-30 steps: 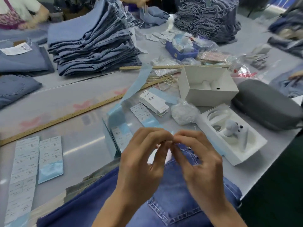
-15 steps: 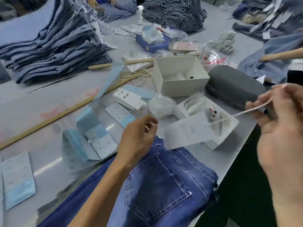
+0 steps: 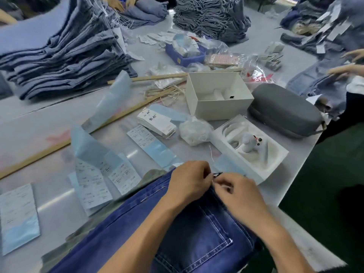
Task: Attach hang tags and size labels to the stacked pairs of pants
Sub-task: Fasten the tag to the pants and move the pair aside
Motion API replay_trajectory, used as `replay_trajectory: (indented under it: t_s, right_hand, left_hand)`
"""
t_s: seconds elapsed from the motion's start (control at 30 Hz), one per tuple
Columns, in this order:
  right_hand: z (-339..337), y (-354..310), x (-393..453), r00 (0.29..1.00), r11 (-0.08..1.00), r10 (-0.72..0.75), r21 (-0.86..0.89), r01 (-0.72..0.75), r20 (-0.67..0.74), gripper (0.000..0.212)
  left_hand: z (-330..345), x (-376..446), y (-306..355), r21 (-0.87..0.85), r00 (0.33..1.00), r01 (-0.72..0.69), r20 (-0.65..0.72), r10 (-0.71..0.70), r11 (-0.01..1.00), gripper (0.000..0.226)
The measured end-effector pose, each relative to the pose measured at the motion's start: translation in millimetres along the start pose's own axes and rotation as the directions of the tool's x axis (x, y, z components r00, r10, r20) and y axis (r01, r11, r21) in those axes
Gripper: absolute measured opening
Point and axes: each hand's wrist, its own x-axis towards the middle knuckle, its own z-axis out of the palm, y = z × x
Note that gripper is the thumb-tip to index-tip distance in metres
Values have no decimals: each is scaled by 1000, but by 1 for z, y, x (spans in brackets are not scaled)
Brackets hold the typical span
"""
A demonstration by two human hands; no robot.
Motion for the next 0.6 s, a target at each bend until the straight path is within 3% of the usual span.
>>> replay_trajectory:
  t_s: [0.1, 0.17, 0.33, 0.43, 0.53, 0.6]
  right_hand:
    - [18, 4, -1, 1000, 995, 24, -93, -23, 9, 8]
    - [17, 7, 3, 999, 996, 41, -81, -42, -19, 8]
    - [15, 1, 5, 978, 1000, 13, -14, -16, -208, 13]
    - [19, -6, 3, 941, 998, -44, 18, 53, -335, 9]
    - [24, -12, 2, 937, 994, -69, 52, 93, -344, 7]
    - [26, -13, 1, 938, 995, -72, 45, 92, -339, 7]
  left_hand:
    - [-5, -2, -6, -300, 999, 45, 9, -45, 953, 19]
    - [-10, -4, -8, -411, 999, 37, 19, -32, 911, 15]
    - [-15, -12, -12, -497, 995, -100, -47, 88, 862, 10]
    - [-16, -13, -18, -585, 996, -91, -42, 81, 806, 8]
    - [-15, -13, -20, -694, 999, -29, -5, 36, 720, 13]
    - [-15, -13, -20, -666, 998, -50, -15, 53, 745, 13]
